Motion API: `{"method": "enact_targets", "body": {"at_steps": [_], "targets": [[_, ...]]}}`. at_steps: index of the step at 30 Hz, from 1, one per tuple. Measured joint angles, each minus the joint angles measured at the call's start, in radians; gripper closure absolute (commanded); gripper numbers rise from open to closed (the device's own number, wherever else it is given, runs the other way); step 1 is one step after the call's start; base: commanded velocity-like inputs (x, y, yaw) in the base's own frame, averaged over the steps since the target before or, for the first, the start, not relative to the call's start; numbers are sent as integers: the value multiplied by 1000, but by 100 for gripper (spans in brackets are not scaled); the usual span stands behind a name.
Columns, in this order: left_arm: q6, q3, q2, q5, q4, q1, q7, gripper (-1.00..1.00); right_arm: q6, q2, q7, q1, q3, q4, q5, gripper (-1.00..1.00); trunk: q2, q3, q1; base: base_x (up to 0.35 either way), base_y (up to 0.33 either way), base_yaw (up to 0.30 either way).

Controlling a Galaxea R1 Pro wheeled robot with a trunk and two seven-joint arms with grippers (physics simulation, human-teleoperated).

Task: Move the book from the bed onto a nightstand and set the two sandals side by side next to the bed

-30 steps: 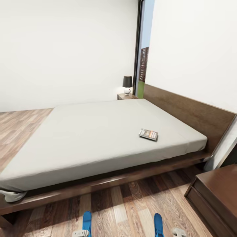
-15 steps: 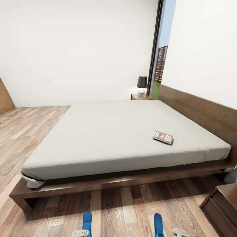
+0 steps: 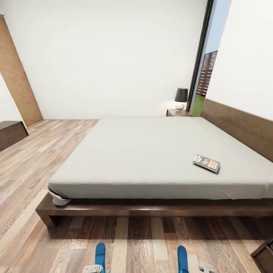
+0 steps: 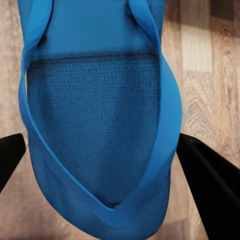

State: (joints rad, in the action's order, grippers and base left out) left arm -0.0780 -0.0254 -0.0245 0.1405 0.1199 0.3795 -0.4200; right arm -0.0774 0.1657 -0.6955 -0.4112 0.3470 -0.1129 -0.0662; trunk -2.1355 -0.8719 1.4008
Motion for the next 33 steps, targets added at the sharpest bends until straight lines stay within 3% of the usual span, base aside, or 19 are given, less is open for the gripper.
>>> {"method": "enact_targets", "body": {"at_steps": [24, 27, 29, 31, 32, 33], "targets": [[0, -4, -3, 1, 3, 0, 1, 100, -1, 10, -10, 0, 1, -2, 3, 100, 0, 0, 0, 0, 0, 13], [14, -10, -5, 3, 25, 6, 53, 100, 0, 12, -8, 0, 1, -2, 3, 100, 0, 0, 0, 0, 0, 0], [48, -10, -7, 4, 70, 12, 109, 100, 0, 12, -8, 0, 1, -2, 4, 100, 0, 0, 0, 0, 0, 0], [147, -9, -10, -1, 172, 17, 180, 100, 0, 12, -9, 0, 1, -2, 4, 100, 0, 0, 0, 0, 0, 0], [201, -8, -11, -1, 229, 19, 199, 100, 0, 12, -9, 0, 1, -2, 4, 100, 0, 0, 0, 0, 0, 0], [318, -5, -12, -7, 336, 20, 224, 100, 0, 12, -10, 0, 1, -2, 4, 100, 0, 0, 0, 0, 0, 0]]}}
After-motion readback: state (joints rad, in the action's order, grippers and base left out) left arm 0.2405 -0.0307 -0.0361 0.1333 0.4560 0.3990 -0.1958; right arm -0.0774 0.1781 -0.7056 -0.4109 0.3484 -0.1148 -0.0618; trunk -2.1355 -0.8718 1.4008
